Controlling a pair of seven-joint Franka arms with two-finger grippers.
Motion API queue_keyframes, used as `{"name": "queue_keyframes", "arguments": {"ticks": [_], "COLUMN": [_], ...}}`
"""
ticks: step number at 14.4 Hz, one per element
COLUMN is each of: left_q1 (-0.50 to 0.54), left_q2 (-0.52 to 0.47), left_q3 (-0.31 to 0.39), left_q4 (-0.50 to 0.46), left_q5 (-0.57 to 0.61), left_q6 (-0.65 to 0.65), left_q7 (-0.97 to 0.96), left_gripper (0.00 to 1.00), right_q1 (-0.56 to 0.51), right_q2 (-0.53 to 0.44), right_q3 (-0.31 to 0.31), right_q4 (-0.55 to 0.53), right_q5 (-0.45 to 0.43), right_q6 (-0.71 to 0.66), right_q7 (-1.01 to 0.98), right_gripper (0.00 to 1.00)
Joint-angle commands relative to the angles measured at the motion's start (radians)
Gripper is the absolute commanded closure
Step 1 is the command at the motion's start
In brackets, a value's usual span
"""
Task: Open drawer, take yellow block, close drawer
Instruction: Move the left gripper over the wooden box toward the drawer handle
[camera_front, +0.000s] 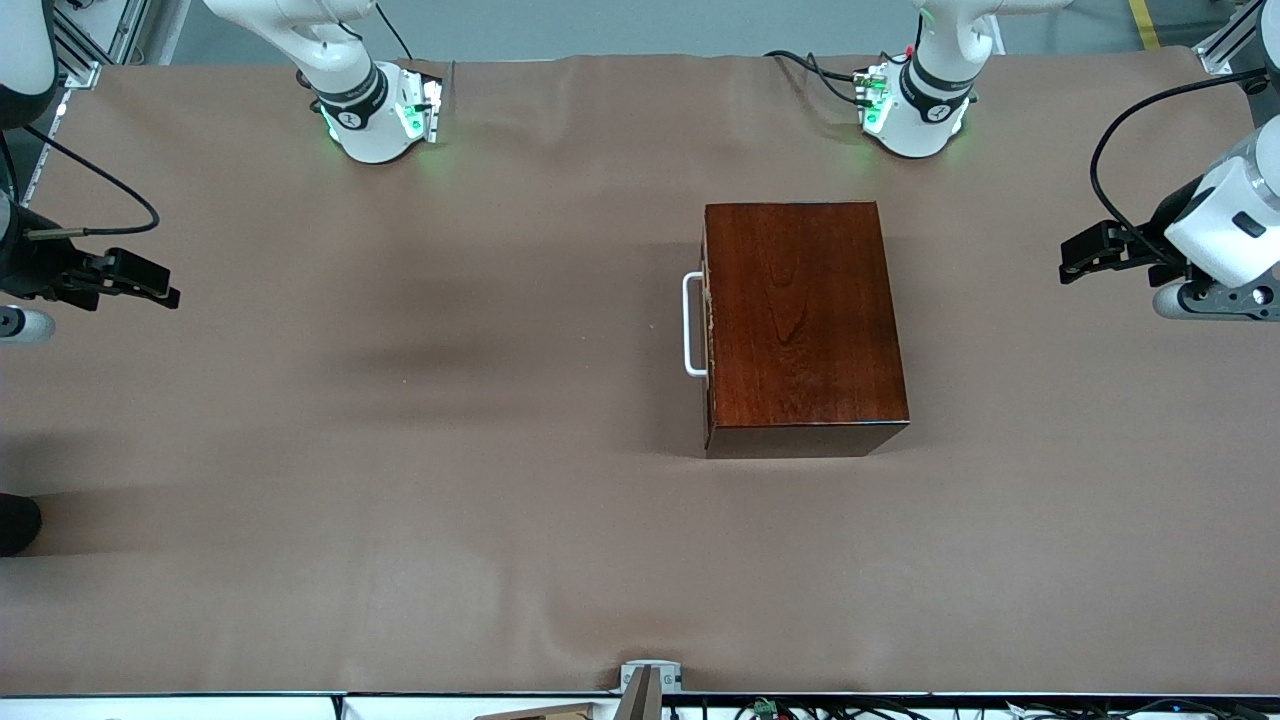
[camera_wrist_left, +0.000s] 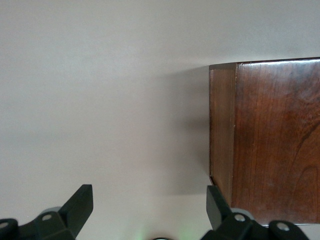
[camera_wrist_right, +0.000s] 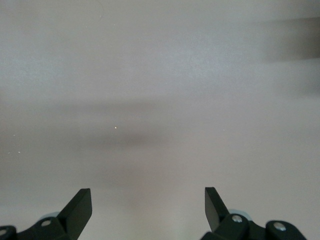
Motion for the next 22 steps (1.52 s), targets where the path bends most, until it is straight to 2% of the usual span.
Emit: {"name": "queue_keyframes", "arguments": {"ticks": [1,11,13,22], "left_q1": [0.002,-0.042,-0.057,-0.162], "left_q2": [0.007,0.042,0.06,0.125], "left_q3": [-0.006,-0.006,-0.006,-0.006], "left_q4": [0.014,0.041,0.07,0.086], "left_q5": [0.017,0.019,0.019,0.016], "left_q6": [0.001,0.001,0.001,0.003], "left_q7": [0.032,0.006,-0.051,-0.256], "left_gripper": [0.0,0.0,0.0,0.0], "right_q1": [-0.007,-0.005,-0.005,-0.005], "right_q2": [-0.013,-0.013,-0.013,-0.013], "right_q3": [0.009,0.009,0.009,0.009], "right_q4": [-0.007,-0.009,-0.009,-0.009], "right_q5": [-0.011,-0.011,-0.011,-0.01], "right_q6": [-0.007,-0.007,-0.007,-0.007], "right_q7": [0.012,0.012,0.012,0.012], "right_gripper": [0.0,0.0,0.0,0.0]}}
